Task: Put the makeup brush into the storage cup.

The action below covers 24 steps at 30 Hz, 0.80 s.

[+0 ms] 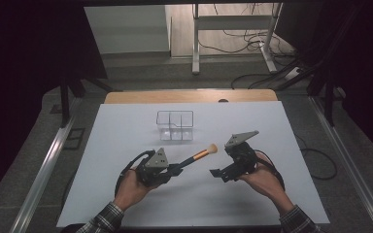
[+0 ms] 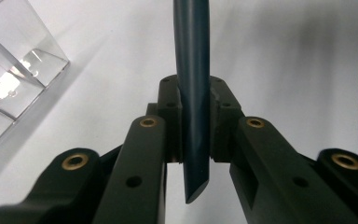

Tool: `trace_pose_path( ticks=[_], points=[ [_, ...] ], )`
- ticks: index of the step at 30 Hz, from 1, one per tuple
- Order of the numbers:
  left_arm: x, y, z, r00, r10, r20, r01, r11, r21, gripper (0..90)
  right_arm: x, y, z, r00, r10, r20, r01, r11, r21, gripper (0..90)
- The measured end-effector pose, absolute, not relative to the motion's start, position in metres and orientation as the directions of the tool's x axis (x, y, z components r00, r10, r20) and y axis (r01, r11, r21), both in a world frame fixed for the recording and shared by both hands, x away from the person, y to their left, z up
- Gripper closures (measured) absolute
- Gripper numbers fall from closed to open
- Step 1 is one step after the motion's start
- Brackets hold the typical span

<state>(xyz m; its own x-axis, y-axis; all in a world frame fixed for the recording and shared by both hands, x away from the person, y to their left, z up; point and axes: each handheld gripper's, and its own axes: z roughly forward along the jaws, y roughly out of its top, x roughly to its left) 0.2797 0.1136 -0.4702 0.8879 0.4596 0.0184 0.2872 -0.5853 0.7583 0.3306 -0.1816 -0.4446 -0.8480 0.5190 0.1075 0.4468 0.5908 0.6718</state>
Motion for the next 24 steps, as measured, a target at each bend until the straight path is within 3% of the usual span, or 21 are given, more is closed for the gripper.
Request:
trace_pose_path(
  ticks=[19,24],
  points=[
    [0.270,0.109,-0.469,0.880,0.475,0.016,0.263,-0.514,0.817,78.7,0.322,-0.163,-0.439,-0.820,0.521,0.237,0.513,0.486,0.708,0.0],
    [0.268,0.106,-0.469,0.882,0.470,0.023,0.253,-0.514,0.819,78.7,0.323,-0.159,-0.436,-0.806,0.522,0.280,0.536,0.442,0.720,4.7]
  ],
)
